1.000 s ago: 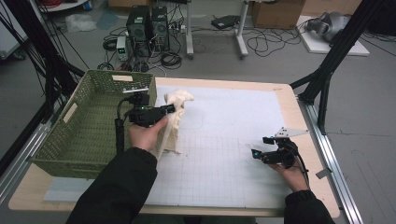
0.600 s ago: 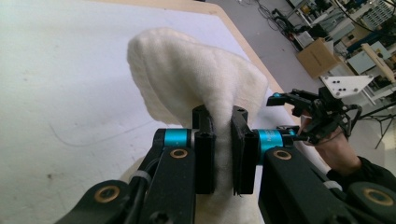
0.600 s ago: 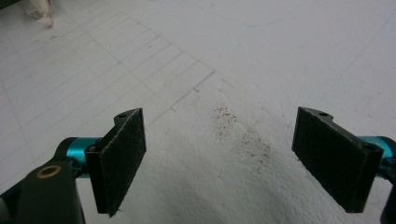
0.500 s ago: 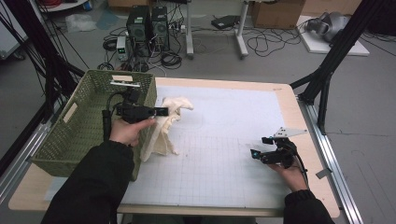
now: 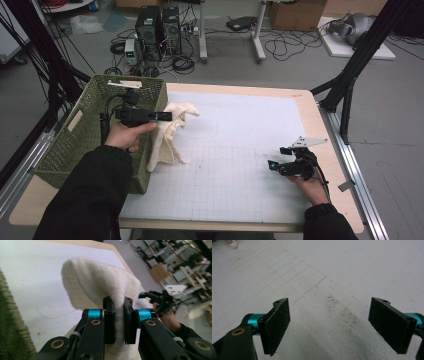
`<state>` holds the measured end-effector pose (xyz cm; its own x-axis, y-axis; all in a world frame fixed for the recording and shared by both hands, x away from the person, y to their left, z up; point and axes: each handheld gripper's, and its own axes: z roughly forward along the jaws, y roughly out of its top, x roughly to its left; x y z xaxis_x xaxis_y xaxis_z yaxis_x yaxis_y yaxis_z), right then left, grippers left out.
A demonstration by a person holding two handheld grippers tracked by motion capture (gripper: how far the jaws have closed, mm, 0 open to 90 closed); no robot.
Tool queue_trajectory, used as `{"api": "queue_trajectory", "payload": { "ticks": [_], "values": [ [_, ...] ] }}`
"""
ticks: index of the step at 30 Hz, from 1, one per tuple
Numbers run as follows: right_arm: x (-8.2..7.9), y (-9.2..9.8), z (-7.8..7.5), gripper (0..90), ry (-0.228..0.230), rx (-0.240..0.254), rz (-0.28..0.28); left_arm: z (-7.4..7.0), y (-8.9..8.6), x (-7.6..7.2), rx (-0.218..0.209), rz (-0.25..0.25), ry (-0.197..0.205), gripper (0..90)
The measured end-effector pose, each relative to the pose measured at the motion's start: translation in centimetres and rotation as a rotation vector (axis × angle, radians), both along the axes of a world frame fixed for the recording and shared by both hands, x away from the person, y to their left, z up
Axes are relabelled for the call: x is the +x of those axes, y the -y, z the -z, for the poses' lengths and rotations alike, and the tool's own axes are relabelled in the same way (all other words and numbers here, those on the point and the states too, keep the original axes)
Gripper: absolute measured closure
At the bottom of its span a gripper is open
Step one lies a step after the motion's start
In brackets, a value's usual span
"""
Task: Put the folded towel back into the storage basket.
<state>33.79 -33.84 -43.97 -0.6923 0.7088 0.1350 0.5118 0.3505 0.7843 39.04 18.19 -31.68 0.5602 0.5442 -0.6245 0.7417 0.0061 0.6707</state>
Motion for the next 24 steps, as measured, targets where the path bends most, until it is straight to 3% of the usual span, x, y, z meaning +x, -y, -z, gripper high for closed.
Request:
{"api": "queue_trajectory", "payload": {
  "ticks": [4, 8, 12, 15, 24],
  "values": [
    [0.0, -0.1, 0.1, 16.8, -0.003, -0.003, -0.005, -0.1, -0.5, 0.2, -0.038, -0.011, 0.004, 82.0],
    [0.0, -0.1, 0.1, 16.8, -0.007, -0.004, -0.004, -0.6, -1.5, 0.4, -0.029, -0.043, 0.005, 82.0],
    [0.1, 0.0, 0.1, 16.8, -0.009, -0.004, -0.003, -1.4, -3.3, 0.4, -0.08, -0.088, 0.013, 82.0],
    [0.1, -0.1, 0.2, 16.8, -0.019, -0.006, -0.001, -2.0, -5.1, 0.4, -0.089, -0.129, 0.011, 82.0],
    [0.3, -0.4, 0.5, 16.8, -0.023, -0.023, -0.009, -2.5, -10.2, 0.5, -0.05, -0.256, -0.001, 82.0]
  ]
}}
